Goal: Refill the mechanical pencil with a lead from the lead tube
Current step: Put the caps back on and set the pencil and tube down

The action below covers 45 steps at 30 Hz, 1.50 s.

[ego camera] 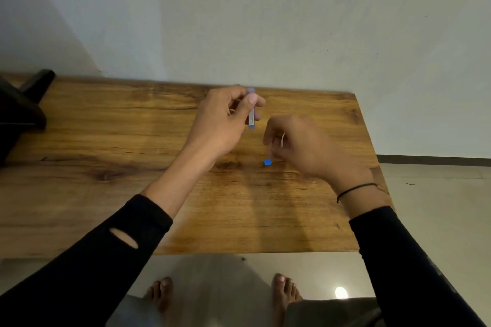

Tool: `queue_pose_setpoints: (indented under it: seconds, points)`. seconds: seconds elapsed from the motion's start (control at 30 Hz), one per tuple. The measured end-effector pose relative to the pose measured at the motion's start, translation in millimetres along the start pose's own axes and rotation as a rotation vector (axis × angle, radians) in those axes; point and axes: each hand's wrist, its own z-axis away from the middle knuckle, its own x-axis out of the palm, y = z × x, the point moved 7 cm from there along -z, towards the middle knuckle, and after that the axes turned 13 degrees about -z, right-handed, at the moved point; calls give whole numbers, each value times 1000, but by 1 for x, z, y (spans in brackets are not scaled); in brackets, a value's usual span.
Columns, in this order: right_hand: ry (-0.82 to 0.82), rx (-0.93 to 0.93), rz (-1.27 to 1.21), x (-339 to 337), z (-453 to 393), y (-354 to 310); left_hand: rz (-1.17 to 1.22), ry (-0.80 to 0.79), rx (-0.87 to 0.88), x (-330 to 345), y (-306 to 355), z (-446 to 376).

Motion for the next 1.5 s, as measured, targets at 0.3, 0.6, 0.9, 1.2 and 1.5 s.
queue_pose_setpoints:
  seconds: [0.3, 0.6, 0.9, 1.2, 1.5]
  points:
    - [-44, 5, 59, 6, 0, 5, 62, -29, -5, 5, -2, 0]
    - [419, -138, -476, -60, 11, -23, -147, -124, 178, 21, 8, 5]
    - [367, -158, -417, -54, 11, -29, -175, -125, 179, 24, 5, 7]
    - [341, -146, -312, -52, 10, -28, -232, -119, 189, 26, 6, 8]
    - [504, -140, -582, -40, 8, -21, -195, -115, 161, 21, 9, 11]
